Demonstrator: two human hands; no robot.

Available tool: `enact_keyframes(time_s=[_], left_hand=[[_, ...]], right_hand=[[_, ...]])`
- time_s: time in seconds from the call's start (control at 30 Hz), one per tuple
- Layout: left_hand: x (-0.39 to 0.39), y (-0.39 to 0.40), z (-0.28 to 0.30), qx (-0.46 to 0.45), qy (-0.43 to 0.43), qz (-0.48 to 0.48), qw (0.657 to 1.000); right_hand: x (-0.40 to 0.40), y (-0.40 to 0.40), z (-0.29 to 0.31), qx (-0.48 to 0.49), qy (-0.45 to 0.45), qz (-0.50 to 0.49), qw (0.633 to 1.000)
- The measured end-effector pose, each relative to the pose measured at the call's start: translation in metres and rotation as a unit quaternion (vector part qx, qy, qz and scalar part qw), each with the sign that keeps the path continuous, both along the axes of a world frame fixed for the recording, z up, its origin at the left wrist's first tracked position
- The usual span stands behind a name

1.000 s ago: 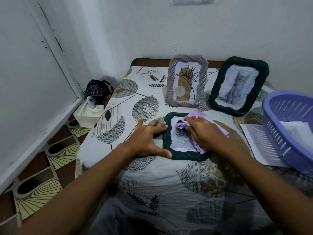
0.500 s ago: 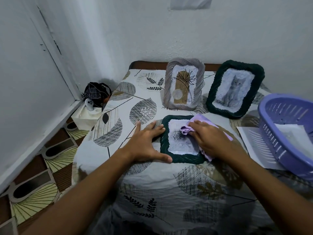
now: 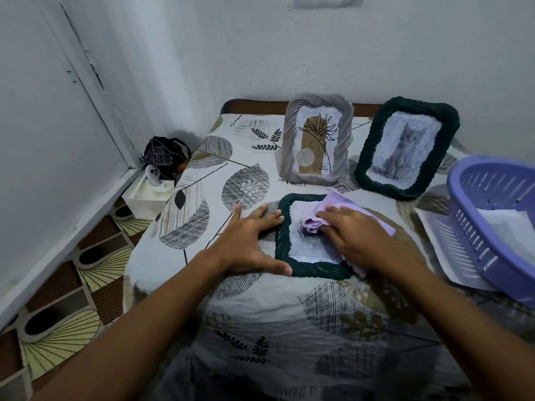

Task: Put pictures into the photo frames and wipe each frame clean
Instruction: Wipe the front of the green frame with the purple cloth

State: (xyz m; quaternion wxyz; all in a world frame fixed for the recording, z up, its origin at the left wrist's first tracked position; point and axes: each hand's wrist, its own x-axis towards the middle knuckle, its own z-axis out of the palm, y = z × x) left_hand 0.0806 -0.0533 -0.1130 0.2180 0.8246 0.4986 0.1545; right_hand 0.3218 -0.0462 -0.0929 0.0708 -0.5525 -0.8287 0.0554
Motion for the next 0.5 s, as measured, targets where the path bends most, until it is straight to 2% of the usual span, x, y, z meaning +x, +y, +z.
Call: enact_keyframes(time_s=[0.1,0.23,0.33,0.5], left_hand=[[0.006,-0.002,0.001,0.012,0.004,0.02,1.0],[0.011,-0.002,-0.002,0.043,0.03,0.032,0.998],[0.009,-0.003,-0.002,0.039,0.024,0.028,0.999],[0.008,-0.002,-0.005,0.038,0.005,0.021,0.999]], right_hand=[[0.012,-0.001,0.006,0.048,-0.027,-0.033,0.998],[-0.014,0.017,0.001,0.006,-0.01,-0.053,0.999],[-0.015,0.013,0.0,-0.012,0.012,-0.021,1.0],[0.014,0.004,0.005,0.046,-0.026,-0.058,0.997]])
